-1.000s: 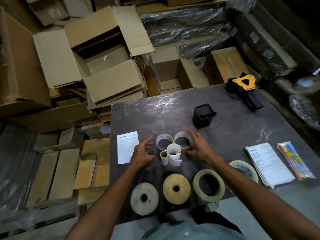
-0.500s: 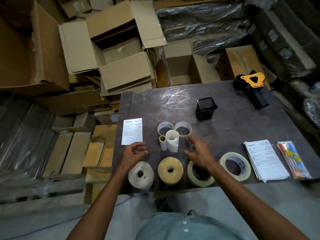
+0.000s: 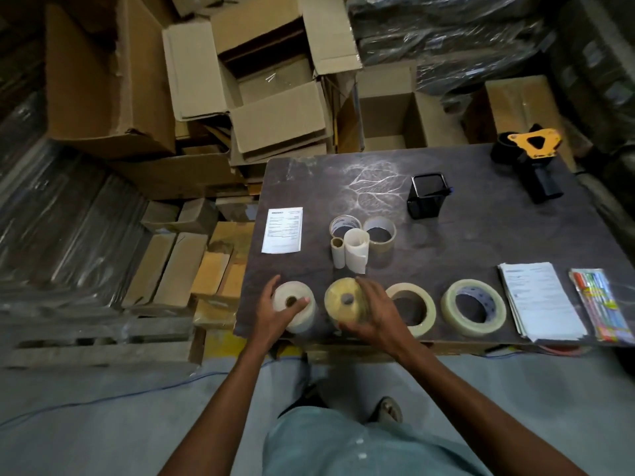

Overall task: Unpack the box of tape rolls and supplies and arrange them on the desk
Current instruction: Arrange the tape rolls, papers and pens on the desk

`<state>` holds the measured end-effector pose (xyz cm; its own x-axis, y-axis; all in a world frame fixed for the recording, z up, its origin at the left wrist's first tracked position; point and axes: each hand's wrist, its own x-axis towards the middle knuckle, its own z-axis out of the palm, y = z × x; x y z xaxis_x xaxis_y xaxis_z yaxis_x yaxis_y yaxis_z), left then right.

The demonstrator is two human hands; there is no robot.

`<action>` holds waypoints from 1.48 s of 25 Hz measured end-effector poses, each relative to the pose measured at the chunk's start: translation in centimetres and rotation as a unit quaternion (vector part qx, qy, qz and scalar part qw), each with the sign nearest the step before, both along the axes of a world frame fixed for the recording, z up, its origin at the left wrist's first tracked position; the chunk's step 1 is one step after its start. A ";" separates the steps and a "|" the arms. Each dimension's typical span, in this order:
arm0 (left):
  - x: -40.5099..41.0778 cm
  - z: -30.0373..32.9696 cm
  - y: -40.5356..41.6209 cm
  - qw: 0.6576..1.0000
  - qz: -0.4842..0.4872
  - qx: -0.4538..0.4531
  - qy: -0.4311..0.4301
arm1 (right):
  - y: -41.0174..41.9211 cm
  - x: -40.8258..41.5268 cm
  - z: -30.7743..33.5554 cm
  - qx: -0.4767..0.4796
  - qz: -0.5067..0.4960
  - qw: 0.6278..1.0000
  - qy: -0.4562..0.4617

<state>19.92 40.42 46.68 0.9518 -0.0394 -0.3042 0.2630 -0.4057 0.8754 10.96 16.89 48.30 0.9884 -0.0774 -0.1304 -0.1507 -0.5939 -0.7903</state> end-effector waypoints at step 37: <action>8.3 0.5 7.2 0.982 -0.088 -0.040 -0.165 | 13.5 5.7 5.0 0.099 -0.319 0.938 -0.098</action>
